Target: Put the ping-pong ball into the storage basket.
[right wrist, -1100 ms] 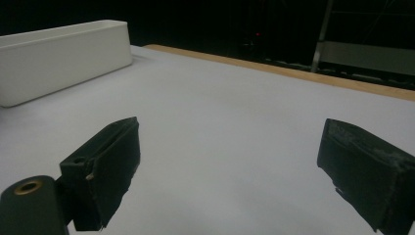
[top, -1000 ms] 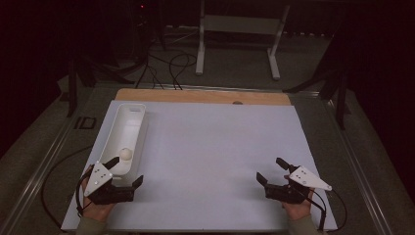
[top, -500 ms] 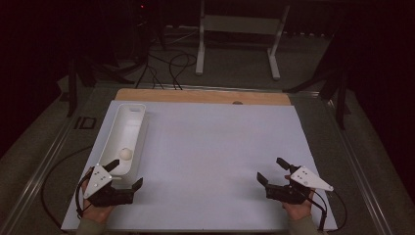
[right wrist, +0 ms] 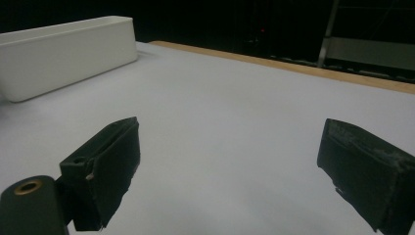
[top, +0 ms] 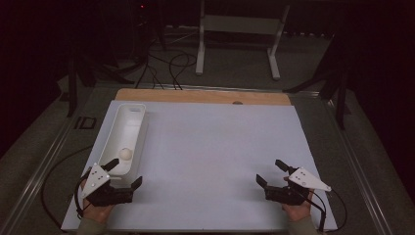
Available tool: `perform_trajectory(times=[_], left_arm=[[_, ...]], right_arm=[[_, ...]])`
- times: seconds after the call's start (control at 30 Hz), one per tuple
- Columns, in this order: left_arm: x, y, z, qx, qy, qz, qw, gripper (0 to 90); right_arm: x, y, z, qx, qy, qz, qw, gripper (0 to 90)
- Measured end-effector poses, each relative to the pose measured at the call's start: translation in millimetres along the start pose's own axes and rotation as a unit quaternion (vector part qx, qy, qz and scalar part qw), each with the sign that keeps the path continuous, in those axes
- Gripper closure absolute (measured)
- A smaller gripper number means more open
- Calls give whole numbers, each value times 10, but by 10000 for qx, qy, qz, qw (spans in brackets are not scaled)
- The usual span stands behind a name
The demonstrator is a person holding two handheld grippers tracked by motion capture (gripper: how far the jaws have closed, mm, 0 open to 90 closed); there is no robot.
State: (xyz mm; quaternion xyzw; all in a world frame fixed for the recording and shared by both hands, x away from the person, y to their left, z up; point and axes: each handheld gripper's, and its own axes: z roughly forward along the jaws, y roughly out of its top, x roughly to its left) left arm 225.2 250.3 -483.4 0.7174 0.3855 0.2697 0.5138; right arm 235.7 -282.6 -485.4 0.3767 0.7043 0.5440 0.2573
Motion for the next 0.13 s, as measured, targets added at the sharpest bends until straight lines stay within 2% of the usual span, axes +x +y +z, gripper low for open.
perform_trajectory(times=[0.13], left_arm=[[1,9,-8,-25,-24,4,10000,0]], right_arm=[[-2,-13,10,24,13,4,10000,87]])
